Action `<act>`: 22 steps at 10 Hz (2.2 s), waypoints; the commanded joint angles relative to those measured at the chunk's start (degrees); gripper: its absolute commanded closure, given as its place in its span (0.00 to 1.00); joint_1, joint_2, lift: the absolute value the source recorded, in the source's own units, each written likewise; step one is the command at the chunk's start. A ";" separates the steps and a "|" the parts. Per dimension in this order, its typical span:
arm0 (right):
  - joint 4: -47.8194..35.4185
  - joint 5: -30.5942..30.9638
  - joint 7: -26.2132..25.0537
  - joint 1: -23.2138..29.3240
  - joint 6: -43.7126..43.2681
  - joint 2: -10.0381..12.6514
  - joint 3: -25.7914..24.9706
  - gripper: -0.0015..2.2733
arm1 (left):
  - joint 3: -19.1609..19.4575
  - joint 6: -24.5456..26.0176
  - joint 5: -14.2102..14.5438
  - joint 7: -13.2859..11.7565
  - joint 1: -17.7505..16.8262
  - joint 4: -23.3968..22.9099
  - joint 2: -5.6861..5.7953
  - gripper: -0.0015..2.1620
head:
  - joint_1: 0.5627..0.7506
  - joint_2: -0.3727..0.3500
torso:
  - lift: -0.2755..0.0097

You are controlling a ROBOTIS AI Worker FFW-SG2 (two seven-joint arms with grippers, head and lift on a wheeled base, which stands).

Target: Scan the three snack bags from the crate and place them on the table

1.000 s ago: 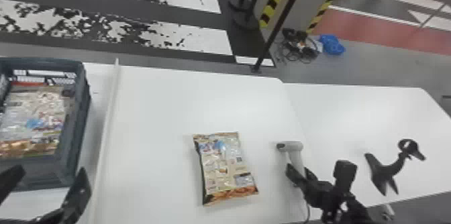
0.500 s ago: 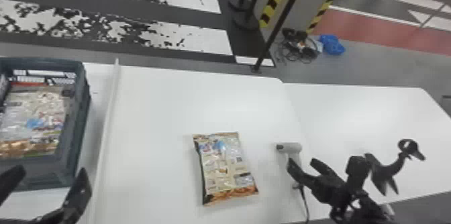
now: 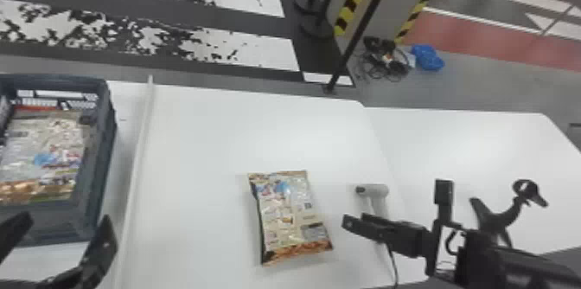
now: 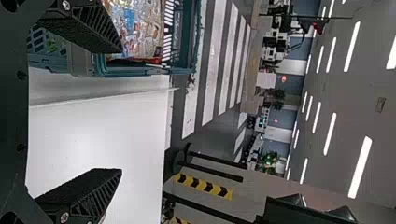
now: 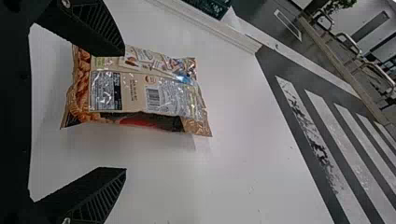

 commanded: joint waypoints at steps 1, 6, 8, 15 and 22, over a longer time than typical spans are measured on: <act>4.43 2.69 1.61 -4.50 0.90 -1.04 4.07 0.02 | 0.39 0.00 0.09 0.00 0.09 0.00 0.07 0.04 | 0.70 0.03 | 0.84; 14.62 7.44 2.23 -11.00 -8.59 -0.60 14.27 0.02 | 0.65 1.06 0.18 -0.35 0.00 0.17 0.07 0.04 | 0.70 0.16 | 0.84; 15.50 8.32 2.23 -11.00 -10.17 -0.16 16.73 0.16 | 0.65 1.41 0.18 -0.97 0.00 0.17 -0.02 0.04 | 0.70 0.19 | 0.84; 4.08 3.84 1.53 -2.12 -7.54 1.24 11.19 0.94 | 0.47 2.99 0.18 -1.14 -0.52 0.35 -0.11 0.04 | 0.70 0.22 | 0.84; 4.87 -19.46 -8.49 -8.89 -0.16 1.77 -16.32 0.94 | 0.30 4.57 -0.09 -1.84 -0.35 0.44 -0.20 0.04 | 0.70 0.03 | 0.84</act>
